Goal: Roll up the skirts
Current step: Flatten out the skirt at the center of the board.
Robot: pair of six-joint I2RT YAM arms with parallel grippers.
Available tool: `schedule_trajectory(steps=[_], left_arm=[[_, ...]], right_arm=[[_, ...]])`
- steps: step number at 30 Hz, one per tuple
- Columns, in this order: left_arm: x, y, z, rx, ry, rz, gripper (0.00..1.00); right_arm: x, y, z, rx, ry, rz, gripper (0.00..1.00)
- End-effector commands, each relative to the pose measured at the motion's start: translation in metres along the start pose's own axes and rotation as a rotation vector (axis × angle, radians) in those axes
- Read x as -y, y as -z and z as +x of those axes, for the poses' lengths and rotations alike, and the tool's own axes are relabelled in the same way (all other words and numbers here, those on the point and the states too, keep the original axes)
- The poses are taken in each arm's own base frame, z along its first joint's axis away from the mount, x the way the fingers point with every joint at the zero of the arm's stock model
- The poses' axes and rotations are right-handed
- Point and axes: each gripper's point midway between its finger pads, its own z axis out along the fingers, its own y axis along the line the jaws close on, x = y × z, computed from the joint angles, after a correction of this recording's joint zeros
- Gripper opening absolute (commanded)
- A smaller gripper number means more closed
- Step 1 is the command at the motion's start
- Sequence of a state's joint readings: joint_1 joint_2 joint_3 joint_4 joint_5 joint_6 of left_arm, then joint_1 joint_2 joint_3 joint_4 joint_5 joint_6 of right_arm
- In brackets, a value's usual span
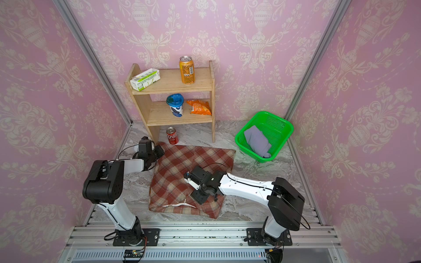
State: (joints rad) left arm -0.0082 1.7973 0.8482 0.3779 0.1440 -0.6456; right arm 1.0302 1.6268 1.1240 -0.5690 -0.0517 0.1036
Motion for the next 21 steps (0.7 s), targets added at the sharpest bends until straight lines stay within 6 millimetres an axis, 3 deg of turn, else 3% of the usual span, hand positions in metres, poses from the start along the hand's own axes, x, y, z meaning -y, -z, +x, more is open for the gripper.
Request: schedule_trajectory(steps=[1,5,8,10,12,16,18,21], left_arm=[[-0.009,-0.004,0.004,-0.01,0.004,-0.016,0.0],[-0.011,-0.004,0.006,-0.009,0.002,-0.02,0.0],[-0.011,-0.005,0.008,-0.016,0.002,-0.019,0.0],[-0.011,-0.004,0.008,-0.015,0.002,-0.017,0.0],[-0.011,-0.004,0.008,-0.017,-0.003,-0.017,0.0],[-0.01,-0.004,0.007,-0.014,-0.007,-0.018,0.0],[-0.011,-0.005,0.008,-0.017,-0.003,-0.019,0.0],[-0.012,-0.006,0.01,-0.022,-0.002,-0.017,0.0]], right_arm=[[-0.013,-0.003,-0.025,0.035,0.067,-0.056,0.72],[-0.009,-0.023,-0.033,0.005,0.099,-0.033,0.74],[-0.006,-0.037,-0.035,-0.016,0.1,-0.04,0.68],[-0.006,-0.044,-0.034,-0.033,0.094,-0.056,0.55],[-0.009,-0.045,-0.035,-0.032,0.088,-0.079,0.34],[-0.019,-0.032,-0.039,0.014,0.079,-0.159,0.08],[-0.02,-0.021,-0.044,0.041,0.062,-0.205,0.0],[-0.015,-0.005,-0.049,0.064,0.024,-0.268,0.0]])
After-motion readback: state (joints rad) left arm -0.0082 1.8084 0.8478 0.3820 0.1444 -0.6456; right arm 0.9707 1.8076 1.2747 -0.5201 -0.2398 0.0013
